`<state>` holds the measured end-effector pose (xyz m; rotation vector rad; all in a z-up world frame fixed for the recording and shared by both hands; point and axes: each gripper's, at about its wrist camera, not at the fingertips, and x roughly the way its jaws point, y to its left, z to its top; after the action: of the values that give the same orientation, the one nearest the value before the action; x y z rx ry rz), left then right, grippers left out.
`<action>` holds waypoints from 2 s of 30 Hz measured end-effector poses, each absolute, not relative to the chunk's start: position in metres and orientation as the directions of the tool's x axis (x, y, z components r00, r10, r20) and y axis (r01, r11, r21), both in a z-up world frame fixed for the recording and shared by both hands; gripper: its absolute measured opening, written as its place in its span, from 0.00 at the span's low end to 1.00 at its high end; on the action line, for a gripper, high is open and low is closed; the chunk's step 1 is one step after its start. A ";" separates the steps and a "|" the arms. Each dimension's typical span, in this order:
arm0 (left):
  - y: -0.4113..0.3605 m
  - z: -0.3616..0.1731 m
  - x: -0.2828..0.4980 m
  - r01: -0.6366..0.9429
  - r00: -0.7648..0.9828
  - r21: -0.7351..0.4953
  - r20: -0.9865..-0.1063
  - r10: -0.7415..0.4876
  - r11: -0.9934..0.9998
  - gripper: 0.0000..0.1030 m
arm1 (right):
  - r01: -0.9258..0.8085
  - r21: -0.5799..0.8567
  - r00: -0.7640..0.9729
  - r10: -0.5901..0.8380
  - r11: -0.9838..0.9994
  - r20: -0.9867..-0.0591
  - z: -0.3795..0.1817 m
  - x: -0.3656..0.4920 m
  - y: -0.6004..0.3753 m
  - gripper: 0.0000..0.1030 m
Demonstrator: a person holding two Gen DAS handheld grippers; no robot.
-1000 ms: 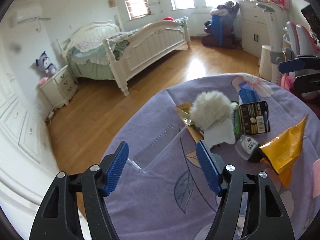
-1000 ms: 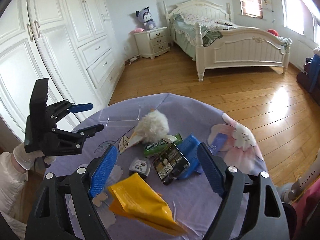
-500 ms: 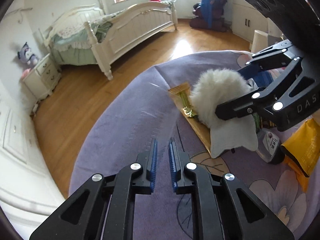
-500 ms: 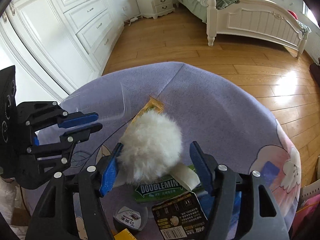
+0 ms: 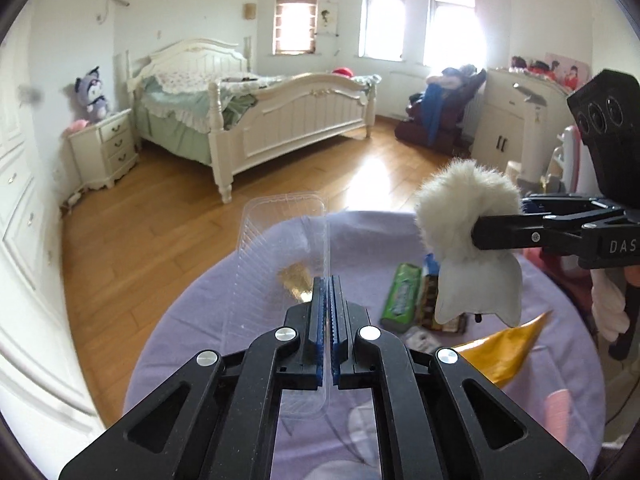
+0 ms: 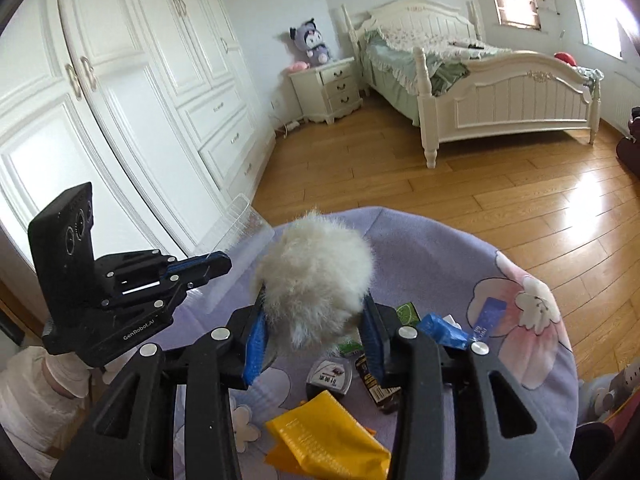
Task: Collect trash
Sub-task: 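Grasp the clear plastic tray with the left tool while the right tool grasps the white pom-pom, then carry the tray and pom-pom over the black bin and open both tools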
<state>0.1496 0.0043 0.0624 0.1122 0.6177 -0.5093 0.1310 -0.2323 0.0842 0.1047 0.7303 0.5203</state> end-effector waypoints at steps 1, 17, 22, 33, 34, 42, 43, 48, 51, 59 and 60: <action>0.000 0.071 0.138 0.505 0.697 -0.066 -0.557 -0.451 0.861 0.04 | -0.411 0.253 0.657 0.477 0.876 -0.584 0.091 0.116 -0.240 0.39; -0.183 0.088 0.033 0.740 0.516 -0.195 -0.449 -0.729 0.644 0.04 | 0.039 0.025 0.912 -0.025 0.999 -0.410 0.083 -0.053 -0.390 0.39; -0.249 0.064 0.017 0.793 0.414 -0.222 -0.487 -0.769 0.568 0.04 | 0.150 -0.035 0.893 -0.151 0.988 -0.424 0.062 -0.075 -0.418 0.39; -0.330 0.012 0.009 0.832 0.315 -0.216 -0.574 -0.755 0.511 0.04 | 0.248 -0.120 0.822 -0.274 0.961 -0.500 0.008 -0.093 -0.455 0.39; -0.335 0.007 0.008 0.834 0.304 -0.220 -0.582 -0.754 0.506 0.04 | 0.253 -0.124 0.815 -0.280 0.960 -0.508 0.003 -0.092 -0.458 0.39; -0.368 -0.017 0.013 0.839 0.237 -0.260 -0.616 -0.751 0.479 0.04 | 0.278 -0.141 0.772 -0.308 0.950 -0.556 -0.025 -0.095 -0.479 0.39; -0.372 -0.019 0.014 0.840 0.232 -0.261 -0.621 -0.749 0.477 0.04 | 0.280 -0.146 0.767 -0.312 0.949 -0.561 -0.026 -0.094 -0.480 0.39; -0.384 -0.023 0.017 0.845 0.218 -0.253 -0.641 -0.736 0.471 0.04 | 0.285 -0.146 0.754 -0.316 0.947 -0.576 -0.034 -0.096 -0.484 0.39; -0.389 -0.025 0.018 0.846 0.206 -0.261 -0.645 -0.736 0.465 0.04 | 0.288 -0.143 0.748 -0.316 0.947 -0.584 -0.036 -0.096 -0.487 0.41; -0.393 -0.021 0.021 0.834 0.251 -0.222 -0.662 -0.706 0.505 0.18 | 0.312 -0.190 0.731 -0.362 0.931 -0.579 -0.037 -0.099 -0.488 0.75; -0.391 -0.018 0.021 0.832 0.260 -0.219 -0.657 -0.707 0.510 0.28 | 0.314 -0.193 0.734 -0.366 0.930 -0.572 -0.035 -0.101 -0.487 0.78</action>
<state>0.0208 -0.3905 -0.0183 0.1844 0.7828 -1.0501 -0.1013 -0.4868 -0.0350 -0.0853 0.6465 -0.3742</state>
